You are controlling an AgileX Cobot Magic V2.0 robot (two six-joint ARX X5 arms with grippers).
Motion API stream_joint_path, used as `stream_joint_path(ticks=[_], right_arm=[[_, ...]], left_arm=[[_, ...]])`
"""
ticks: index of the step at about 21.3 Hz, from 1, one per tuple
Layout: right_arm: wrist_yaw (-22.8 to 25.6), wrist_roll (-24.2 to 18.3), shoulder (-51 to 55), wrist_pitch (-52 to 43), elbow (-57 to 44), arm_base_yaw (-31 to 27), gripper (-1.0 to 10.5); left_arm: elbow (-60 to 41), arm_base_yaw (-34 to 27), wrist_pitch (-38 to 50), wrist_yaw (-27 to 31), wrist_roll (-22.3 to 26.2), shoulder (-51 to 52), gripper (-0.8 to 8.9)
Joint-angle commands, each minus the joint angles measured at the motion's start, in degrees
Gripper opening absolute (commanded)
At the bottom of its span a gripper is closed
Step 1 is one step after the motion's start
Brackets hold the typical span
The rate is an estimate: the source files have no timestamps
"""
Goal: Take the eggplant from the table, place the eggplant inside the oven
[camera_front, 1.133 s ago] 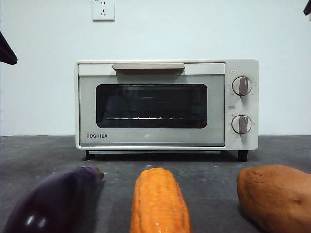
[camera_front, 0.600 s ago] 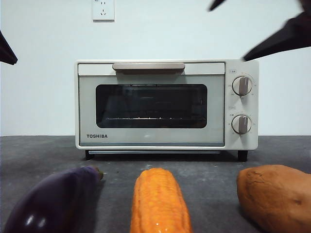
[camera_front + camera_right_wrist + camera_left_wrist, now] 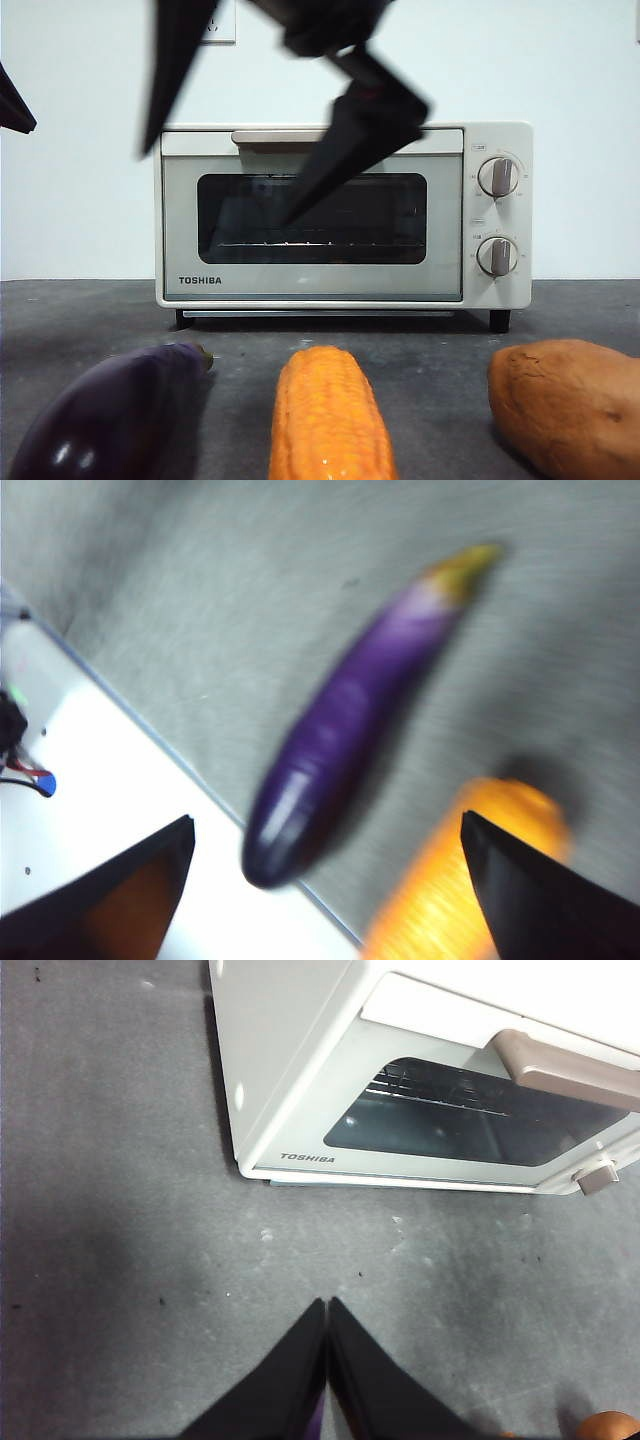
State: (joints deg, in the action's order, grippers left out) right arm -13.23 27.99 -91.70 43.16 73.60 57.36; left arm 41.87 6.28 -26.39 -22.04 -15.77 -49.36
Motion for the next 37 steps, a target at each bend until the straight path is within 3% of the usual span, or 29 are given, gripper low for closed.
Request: stream_joint_path(ticks=[1, 9, 15, 19, 21, 23, 25, 27, 32, 37], right_arm=[[0.3, 0.5, -6.4, 0.2, 3.3, 2.3, 4.2], [0.2, 0.3, -20.8, -3.8, 7.0, 3.4, 4.1], [-0.1, 0.3, -22.1, -6.3, 7.2, 3.7, 1.2], [-4.2, -0.4, -21.3, -2.7, 11.4, 3.7, 1.1], [-6.9, -4.0, -20.8, 4.1, 16.1, 3.7, 1.1], [-6.2, -10.9, -20.2, 15.1, 21.9, 4.0, 1.1], [-2.4, -16.6, -18.7, 24.3, 25.5, 4.5, 1.1], [5.2, -19.8, -15.1, 29.6, 26.0, 5.3, 1.1], [31.1, -21.2, -3.2, 38.2, 25.6, 8.2, 1.1], [37.8, -21.1, 8.9, 38.2, 25.6, 10.3, 1.1]], left_arm=[[1.0, 0.2, 0.2, -0.1, 0.8, -0.4, 0.06], [1.0, 0.2, 0.2, -0.1, 1.4, -0.4, 0.06], [1.0, 0.2, 0.3, -0.1, 1.7, -0.4, 0.06], [1.0, -0.1, 0.3, 0.9, 2.3, -0.4, 0.06], [1.4, -0.7, 0.3, 1.6, 3.0, -0.4, 0.06], [2.2, -1.5, 0.4, 1.6, 3.1, -0.4, 0.06], [3.2, -1.9, 1.2, 1.6, 2.8, -0.4, 0.06], [3.7, -1.8, 2.8, 1.5, 2.0, -0.4, 0.06], [4.2, -1.2, 6.3, 1.5, -1.7, -0.9, 0.06], [8.8, 4.3, 6.3, 3.4, -1.4, -4.7, 0.06]])
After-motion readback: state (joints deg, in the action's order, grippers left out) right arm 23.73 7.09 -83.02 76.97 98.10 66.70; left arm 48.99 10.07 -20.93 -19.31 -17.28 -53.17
